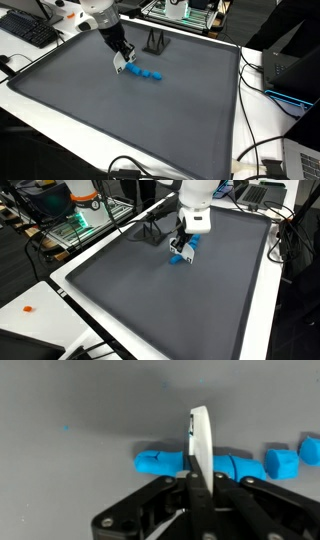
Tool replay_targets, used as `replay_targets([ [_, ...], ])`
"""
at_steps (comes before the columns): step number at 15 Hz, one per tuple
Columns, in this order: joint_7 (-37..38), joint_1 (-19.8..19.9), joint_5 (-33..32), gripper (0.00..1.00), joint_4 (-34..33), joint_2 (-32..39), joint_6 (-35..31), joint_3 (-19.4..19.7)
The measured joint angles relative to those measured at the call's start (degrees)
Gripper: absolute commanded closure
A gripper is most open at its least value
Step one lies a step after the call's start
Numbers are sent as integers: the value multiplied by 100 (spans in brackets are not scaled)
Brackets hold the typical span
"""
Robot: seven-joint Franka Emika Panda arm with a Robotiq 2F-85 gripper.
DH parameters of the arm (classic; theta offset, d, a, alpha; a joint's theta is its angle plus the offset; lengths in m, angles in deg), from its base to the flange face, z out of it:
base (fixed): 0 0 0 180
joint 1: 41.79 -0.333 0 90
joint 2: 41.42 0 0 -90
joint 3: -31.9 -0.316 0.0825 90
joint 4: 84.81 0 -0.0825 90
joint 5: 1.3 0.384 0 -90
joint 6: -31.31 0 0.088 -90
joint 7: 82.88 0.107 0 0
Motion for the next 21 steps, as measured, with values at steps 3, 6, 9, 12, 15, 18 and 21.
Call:
replay_targets([
  [3,1,26,60,99,2,-1,-1,1],
  [6,1,26,28,99,3,-4,-16,8],
  [9,2,25,21,99,4,-67,-46,9],
  [12,88,26,28,99,24,-270,-51,14],
  [15,419,27,161,99,121,-574,-26,14],
  [18,1057,17,380,99,244,-861,126,12],
  [21,1893,-38,489,99,494,-1137,191,12],
])
